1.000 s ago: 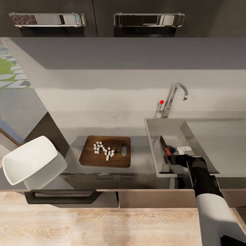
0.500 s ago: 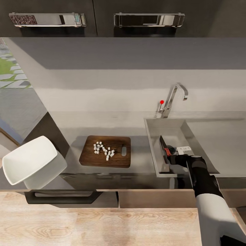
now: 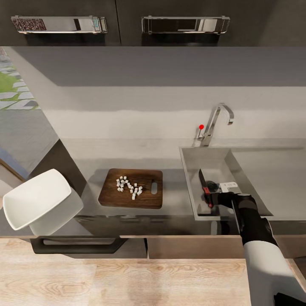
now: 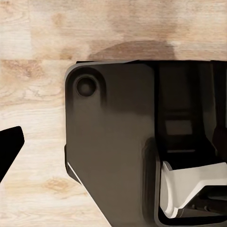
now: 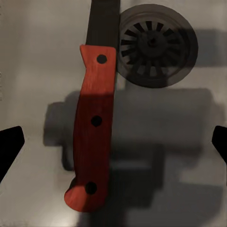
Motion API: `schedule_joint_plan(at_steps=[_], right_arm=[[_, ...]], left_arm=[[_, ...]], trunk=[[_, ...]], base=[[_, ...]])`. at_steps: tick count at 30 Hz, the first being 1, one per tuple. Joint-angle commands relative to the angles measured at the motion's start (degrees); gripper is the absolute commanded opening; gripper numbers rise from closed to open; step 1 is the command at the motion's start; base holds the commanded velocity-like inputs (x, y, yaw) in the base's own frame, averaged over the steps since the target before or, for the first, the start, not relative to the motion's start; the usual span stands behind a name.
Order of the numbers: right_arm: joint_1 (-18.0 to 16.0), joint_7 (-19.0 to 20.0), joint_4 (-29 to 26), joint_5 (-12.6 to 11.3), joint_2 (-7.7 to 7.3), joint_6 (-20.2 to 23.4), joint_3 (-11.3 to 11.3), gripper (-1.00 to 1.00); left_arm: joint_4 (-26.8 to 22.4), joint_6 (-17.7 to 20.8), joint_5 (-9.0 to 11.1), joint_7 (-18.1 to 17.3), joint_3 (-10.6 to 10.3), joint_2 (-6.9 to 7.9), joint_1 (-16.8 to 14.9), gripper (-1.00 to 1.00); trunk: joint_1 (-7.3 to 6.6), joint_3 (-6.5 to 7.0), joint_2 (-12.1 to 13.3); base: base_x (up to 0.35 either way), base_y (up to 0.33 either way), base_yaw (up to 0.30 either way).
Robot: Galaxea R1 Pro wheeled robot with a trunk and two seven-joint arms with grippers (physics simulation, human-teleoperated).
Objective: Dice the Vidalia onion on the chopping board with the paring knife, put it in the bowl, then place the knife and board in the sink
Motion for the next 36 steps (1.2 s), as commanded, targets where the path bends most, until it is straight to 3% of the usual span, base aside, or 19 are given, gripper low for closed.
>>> schedule_joint_plan(at_steps=[1, 11, 19, 24, 30, 36], right_arm=[[-0.04, 0.56, -0.08, 0.61, 0.02, 0.12, -0.10, 1.00], [-0.04, 0.65, -1.26, 0.54, -0.02, 0.14, -0.08, 1.00], [0.21, 7.99, -15.81, 0.61, 0.38, 1.37, 0.02, 1.00], [2.28, 8.83, -23.02, 0.55, 0.60, 2.17, 0.09, 1.00], [5.75, 8.91, -30.31, 0.54, 2.36, 2.31, 0.08, 1.00], [9.03, 8.92, -33.29, 0.55, 2.97, 2.32, 0.07, 1.00]], left_arm=[[-0.06, -0.07, 0.36, 0.03, -0.09, 0.02, 0.02, 1.00], [0.03, -0.07, 0.36, 0.03, -0.09, 0.02, 0.02, 1.00], [-0.06, -0.05, 0.36, 0.03, -0.09, 0.02, 0.02, 1.00], [-0.06, -0.08, 0.36, 0.03, -0.09, 0.02, 0.02, 1.00], [-0.06, -0.09, 0.36, 0.03, -0.09, 0.07, 0.02, 1.00], [-0.08, -0.08, 0.36, 0.03, -0.09, 0.10, 0.02, 1.00]], trunk=[[0.02, -0.06, -0.07], [0.02, -0.06, -0.07], [0.02, -0.06, -0.07], [0.02, -0.06, -0.07], [0.02, -0.06, -0.07], [0.02, -0.06, -0.07]], base=[[0.000, 0.000, 0.000], [0.000, 0.000, 0.000], [0.000, 0.000, 0.000], [0.000, 0.000, 0.000], [0.000, 0.000, 0.000], [0.000, 0.000, 0.000]])
